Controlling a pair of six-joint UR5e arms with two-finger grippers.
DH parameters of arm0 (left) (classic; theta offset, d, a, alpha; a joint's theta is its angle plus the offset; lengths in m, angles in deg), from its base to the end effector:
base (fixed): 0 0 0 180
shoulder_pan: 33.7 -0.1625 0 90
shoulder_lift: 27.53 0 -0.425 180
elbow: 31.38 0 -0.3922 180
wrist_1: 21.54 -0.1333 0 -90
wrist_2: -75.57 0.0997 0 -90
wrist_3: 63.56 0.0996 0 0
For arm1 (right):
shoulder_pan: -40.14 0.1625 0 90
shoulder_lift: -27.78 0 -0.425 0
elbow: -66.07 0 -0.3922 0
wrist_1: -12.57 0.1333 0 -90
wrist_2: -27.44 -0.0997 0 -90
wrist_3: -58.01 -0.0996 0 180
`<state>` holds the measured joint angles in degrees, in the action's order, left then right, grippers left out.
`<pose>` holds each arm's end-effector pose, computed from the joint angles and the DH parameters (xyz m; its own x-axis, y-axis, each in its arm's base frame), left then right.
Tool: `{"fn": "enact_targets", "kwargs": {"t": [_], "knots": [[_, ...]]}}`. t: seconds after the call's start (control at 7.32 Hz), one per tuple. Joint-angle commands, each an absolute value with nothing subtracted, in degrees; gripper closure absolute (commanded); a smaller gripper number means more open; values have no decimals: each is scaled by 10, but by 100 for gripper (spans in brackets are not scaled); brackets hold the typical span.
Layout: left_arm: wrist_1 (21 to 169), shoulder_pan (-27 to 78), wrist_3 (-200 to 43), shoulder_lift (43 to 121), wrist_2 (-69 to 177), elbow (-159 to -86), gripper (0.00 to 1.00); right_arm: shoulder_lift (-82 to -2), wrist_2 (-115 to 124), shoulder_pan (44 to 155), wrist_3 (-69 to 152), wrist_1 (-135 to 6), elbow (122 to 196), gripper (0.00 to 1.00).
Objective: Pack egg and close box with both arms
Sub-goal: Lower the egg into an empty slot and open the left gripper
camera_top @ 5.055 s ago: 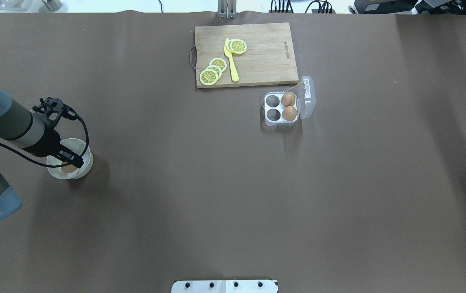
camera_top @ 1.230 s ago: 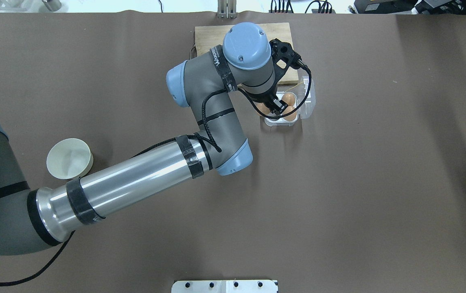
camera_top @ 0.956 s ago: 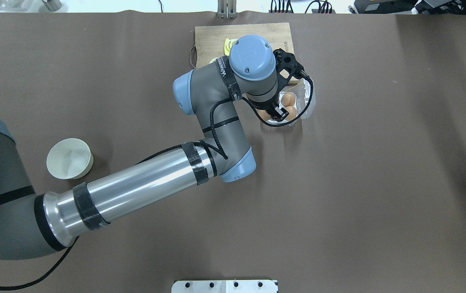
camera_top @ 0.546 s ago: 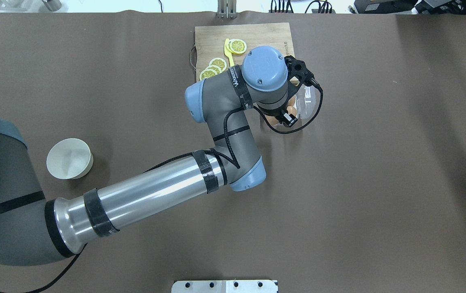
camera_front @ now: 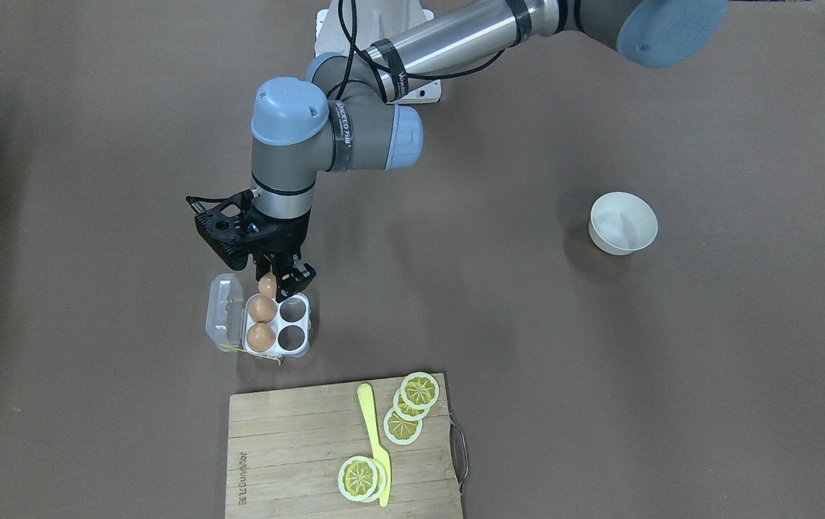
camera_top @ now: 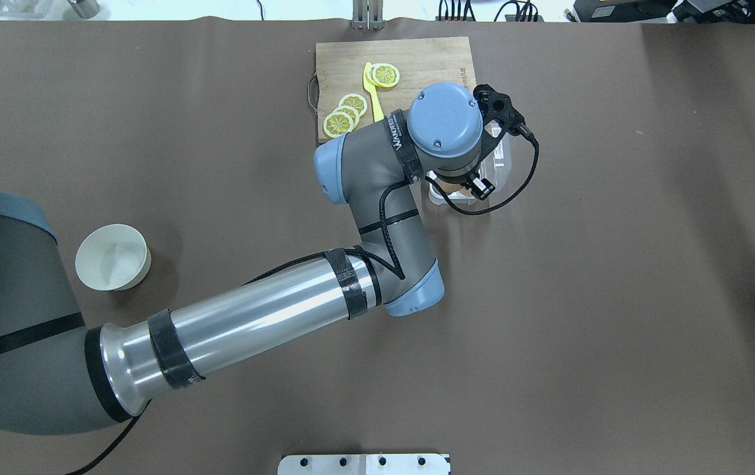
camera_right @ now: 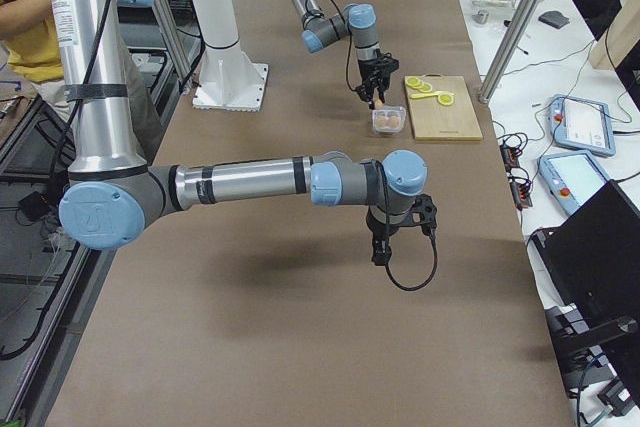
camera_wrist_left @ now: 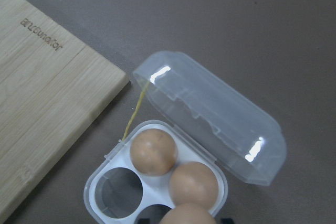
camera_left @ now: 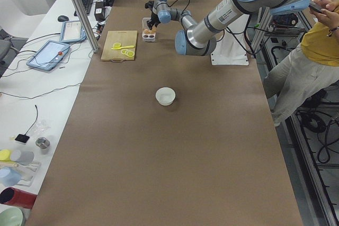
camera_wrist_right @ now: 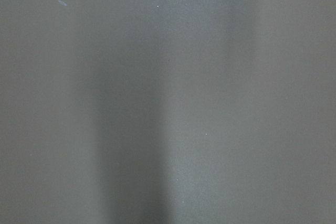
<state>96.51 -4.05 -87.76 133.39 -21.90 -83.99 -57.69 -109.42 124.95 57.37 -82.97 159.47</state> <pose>0.6904 -0.5315 0.0441 0.5263 0.7410 -0.4170 -0.2169 0.5912 0.7768 0.0129 -0.5278 0.5960 0.6792 -0.0810 0.7295 0.0828 0.9960 0.0336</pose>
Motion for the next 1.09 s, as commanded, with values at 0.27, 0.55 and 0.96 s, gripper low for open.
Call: {"fn": "enact_targets", "kwargs": {"t": [0.27,0.55,0.96], "knots": [[969,-37,-859,1335,-191,-827,80,-580,-1095,1250,574,-830,1598,0],[969,-37,-859,1335,-192,-826,75,-584,-1095,1250,574,-830,1600,0],[969,-37,-859,1337,-191,-827,50,-585,-1096,1250,574,-830,1603,0]]}}
